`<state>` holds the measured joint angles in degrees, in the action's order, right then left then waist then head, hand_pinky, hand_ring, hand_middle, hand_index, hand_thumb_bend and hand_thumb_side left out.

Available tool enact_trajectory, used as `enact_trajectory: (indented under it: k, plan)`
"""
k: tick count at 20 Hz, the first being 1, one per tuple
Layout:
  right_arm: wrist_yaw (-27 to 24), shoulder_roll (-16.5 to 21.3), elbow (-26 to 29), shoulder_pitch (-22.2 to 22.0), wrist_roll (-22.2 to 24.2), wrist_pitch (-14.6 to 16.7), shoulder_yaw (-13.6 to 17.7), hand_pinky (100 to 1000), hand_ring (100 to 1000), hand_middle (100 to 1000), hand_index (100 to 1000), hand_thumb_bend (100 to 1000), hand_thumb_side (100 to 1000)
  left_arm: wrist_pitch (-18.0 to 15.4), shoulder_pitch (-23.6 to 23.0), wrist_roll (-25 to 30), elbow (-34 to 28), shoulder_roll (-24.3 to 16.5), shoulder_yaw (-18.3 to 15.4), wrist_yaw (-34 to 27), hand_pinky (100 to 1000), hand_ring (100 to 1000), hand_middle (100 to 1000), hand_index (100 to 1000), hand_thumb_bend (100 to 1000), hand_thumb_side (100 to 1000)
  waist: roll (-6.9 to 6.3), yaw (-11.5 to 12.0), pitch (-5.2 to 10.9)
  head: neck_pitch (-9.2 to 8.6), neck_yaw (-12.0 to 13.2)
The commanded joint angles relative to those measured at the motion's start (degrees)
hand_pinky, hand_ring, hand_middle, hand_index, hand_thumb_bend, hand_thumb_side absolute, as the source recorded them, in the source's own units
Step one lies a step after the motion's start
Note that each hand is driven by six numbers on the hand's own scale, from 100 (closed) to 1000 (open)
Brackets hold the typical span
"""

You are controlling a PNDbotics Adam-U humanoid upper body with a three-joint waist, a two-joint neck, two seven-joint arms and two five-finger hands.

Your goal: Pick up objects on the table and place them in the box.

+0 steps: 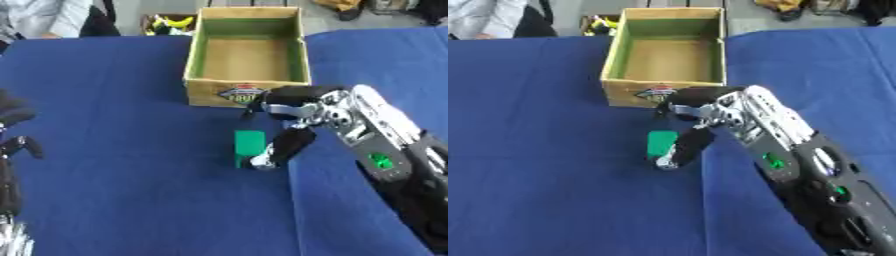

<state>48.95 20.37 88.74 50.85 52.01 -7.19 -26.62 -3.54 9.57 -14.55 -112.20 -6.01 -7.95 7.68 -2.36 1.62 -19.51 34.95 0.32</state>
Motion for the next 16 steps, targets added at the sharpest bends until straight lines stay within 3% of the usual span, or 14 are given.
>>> enact_trajectory:
  k: [1, 16]
  plan:
    - [0.9, -0.1, -0.8, 0.6, 0.0, 0.3, 0.1, 830, 967, 797, 894, 437, 586, 0.0, 0.5, 0.3, -0.7, -0.3, 0.2, 0.0, 240, 679, 667, 823, 114, 897, -0.03, 0.2, 0.78, -0.91, -0.3]
    - [1.2, -0.9, -2.5, 0.2, 0.0, 0.0, -0.2, 805, 926, 714, 845, 314, 521, -0.1, 0.7, 0.5, -0.7, -0.1, 0.3, -0.1, 240, 680, 667, 823, 111, 897, -0.18, 0.2, 0.30, -1.17, -0.6]
